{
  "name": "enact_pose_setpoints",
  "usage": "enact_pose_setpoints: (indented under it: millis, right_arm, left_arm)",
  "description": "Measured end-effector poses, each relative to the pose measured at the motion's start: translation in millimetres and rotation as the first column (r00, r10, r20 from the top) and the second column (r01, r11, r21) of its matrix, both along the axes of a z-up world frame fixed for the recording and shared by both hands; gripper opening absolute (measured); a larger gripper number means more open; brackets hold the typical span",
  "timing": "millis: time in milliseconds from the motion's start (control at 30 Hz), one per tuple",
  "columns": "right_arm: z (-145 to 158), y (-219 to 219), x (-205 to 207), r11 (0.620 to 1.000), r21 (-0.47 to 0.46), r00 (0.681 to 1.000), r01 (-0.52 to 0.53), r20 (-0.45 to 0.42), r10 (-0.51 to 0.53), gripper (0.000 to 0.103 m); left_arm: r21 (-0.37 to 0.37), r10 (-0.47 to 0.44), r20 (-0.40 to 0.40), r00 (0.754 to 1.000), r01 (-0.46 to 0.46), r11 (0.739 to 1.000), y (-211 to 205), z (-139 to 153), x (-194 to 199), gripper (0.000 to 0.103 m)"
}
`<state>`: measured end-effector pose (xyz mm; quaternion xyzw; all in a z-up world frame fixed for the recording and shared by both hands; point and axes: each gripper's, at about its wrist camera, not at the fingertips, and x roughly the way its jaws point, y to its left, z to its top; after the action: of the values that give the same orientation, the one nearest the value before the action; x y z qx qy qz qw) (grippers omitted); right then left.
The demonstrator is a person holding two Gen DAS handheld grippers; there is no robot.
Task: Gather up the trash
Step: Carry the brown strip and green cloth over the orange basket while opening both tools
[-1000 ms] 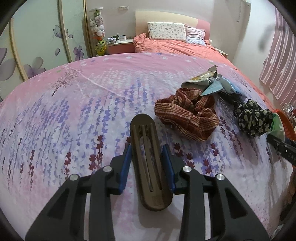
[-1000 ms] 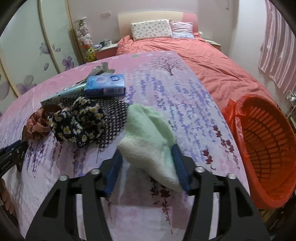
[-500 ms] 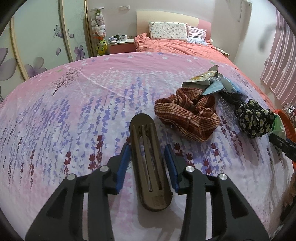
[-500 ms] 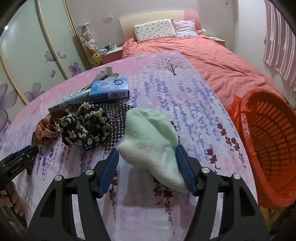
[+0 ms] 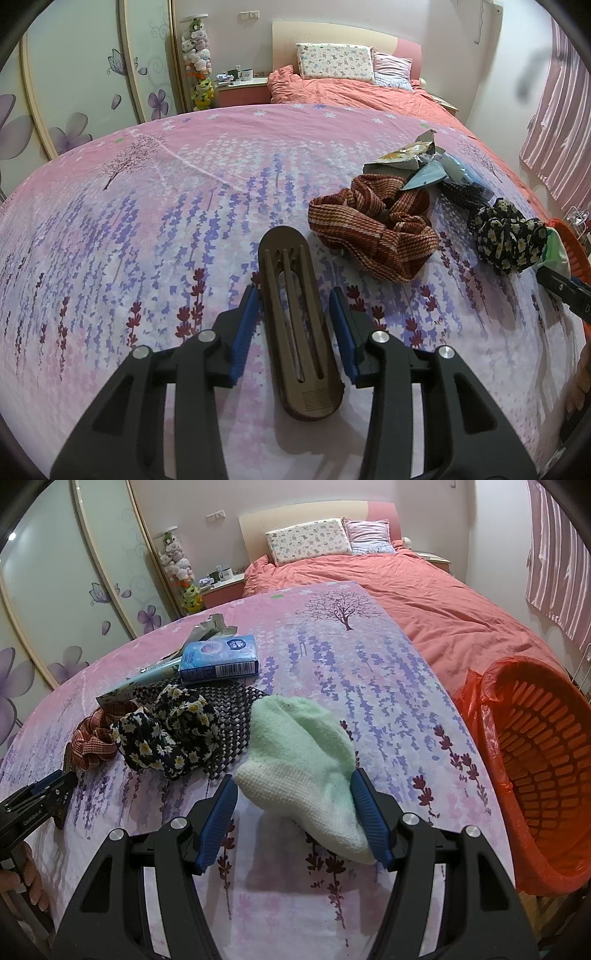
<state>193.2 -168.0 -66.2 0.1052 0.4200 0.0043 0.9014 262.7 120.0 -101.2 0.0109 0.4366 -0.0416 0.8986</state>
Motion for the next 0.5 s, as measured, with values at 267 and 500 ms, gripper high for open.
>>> enact_pose_setpoints:
  millis: [267, 500]
  right_arm:
    - [2, 2, -5, 0.999, -0.053, 1.0, 0.011, 0.0, -0.012, 0.055]
    - [2, -10, -6, 0.998, -0.027, 0.999, 0.05, 0.004, -0.049, 0.03]
  left_arm:
    - [-0.043, 0.024, 0.007, 1.0, -0.024, 0.999, 11, 1, -16, 0.043]
    - [0.062, -0.004, 0.005, 1.0, 0.004, 0.998, -13, -1, -20, 0.045]
